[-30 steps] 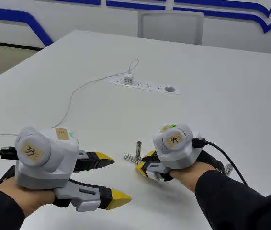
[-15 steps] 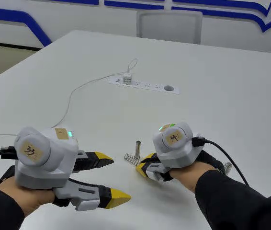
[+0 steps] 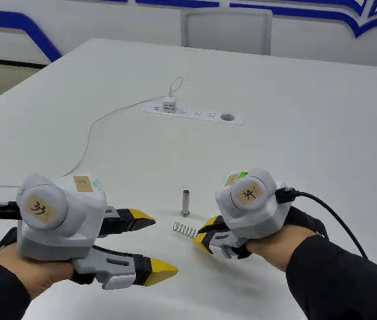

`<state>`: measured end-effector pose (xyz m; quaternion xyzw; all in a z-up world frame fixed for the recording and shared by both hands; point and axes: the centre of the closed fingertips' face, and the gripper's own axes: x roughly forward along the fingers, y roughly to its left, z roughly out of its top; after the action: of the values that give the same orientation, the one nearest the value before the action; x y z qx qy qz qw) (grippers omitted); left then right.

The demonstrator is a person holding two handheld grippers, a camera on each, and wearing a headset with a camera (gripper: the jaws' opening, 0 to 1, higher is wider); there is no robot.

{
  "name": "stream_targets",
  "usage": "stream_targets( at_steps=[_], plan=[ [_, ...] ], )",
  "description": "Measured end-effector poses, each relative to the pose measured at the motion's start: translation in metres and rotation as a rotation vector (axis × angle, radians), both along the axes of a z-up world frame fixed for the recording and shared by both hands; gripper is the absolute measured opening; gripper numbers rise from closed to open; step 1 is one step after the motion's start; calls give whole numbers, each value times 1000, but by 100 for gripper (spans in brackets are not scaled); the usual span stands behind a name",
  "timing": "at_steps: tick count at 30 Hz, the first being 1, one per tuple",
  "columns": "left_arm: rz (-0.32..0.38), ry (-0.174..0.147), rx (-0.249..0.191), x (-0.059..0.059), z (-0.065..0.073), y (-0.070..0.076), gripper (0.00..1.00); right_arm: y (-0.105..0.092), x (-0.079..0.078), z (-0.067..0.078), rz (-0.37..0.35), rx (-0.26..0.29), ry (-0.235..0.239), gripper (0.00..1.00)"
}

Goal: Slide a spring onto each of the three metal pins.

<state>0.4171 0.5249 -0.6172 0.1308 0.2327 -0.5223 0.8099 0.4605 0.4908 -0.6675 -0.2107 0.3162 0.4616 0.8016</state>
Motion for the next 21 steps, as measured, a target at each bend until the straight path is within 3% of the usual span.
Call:
stream_targets(
  at_steps=[6, 13, 21],
  plan=[
    [-34, -26, 45, -2, -6, -4, 51, 0, -18, 10, 43, -3, 11, 11],
    [-51, -39, 58, -3, -7, -5, 48, 2, -39, 16, 120, -18, 33, 11],
    [-90, -60, 79, -7, -9, -7, 40, 7, -52, 24, 179, -23, 46, 11]
  ],
)
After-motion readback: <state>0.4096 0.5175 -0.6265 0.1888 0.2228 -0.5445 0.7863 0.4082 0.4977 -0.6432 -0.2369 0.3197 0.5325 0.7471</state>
